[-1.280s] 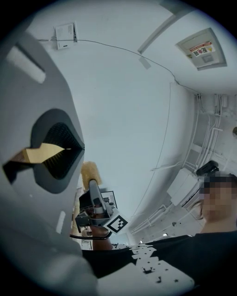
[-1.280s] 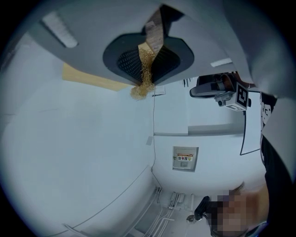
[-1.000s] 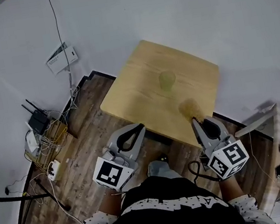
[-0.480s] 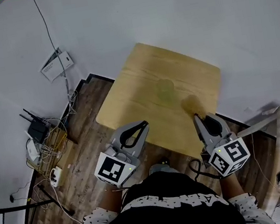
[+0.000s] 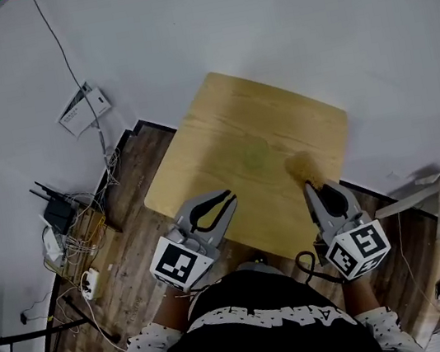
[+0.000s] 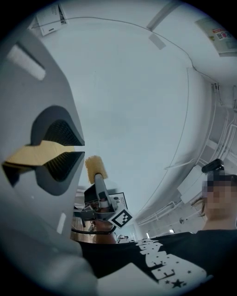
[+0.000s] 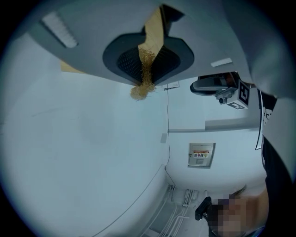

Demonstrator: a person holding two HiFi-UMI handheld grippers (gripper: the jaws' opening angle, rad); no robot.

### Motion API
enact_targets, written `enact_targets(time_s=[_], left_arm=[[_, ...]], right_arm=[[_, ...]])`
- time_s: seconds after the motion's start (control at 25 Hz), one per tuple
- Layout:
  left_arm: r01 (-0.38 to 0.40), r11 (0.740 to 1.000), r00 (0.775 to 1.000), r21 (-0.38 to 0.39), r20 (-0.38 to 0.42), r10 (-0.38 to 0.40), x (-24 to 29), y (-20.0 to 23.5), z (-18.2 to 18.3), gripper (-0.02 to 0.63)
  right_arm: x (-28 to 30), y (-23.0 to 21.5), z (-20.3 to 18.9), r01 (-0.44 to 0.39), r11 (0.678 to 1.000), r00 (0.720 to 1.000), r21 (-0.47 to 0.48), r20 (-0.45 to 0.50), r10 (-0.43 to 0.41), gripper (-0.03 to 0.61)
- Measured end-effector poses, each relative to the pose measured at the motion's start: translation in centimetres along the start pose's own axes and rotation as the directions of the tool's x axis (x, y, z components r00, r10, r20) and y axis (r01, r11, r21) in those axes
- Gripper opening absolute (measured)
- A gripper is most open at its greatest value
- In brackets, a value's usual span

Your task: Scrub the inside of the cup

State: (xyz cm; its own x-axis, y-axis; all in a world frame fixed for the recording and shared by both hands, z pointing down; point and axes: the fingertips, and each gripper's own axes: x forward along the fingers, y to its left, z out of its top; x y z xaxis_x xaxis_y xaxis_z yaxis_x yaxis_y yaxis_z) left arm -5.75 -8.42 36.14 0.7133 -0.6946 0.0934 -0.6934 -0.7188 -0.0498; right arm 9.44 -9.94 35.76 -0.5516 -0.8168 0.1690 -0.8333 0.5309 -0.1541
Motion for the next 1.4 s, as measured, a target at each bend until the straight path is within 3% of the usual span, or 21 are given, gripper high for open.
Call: enact_targets(time_s=[0.44,0.72,1.0,1.4], left_arm=[[0.024,0.998,1.0,0.058,-0.001,-0.024,3.7,0.0,-2.8,0.077],[0.031,1.0,0.998,-0.002,-0.056,-0.031,4.5,0.6,-6.8,0.129],[0.046,0.996,0.997,-0.071,-0.053,-0.049,6.1,2.7,-8.6,0.178],[0.106,0.986,0.984,-0.131,-0.126,-0.123,9.9,4.0,-13.5,0.29]], right_arm=[[0.7,-2.4,-1.1,0.013,1.0,1.0,0.026,-0.005,-0.013,0.063],[1.4,-2.3,-2.5,0.023,0.999,1.0,0.039,-0.022,-0.022,0.063],[3.7,-2.8,-2.5,0.048,0.999,0.997,0.007,-0.06,-0.048,0.063],[7.0,-4.1,-3.4,0.079,0.997,0.991,0.027,-0.112,-0.075,0.063]])
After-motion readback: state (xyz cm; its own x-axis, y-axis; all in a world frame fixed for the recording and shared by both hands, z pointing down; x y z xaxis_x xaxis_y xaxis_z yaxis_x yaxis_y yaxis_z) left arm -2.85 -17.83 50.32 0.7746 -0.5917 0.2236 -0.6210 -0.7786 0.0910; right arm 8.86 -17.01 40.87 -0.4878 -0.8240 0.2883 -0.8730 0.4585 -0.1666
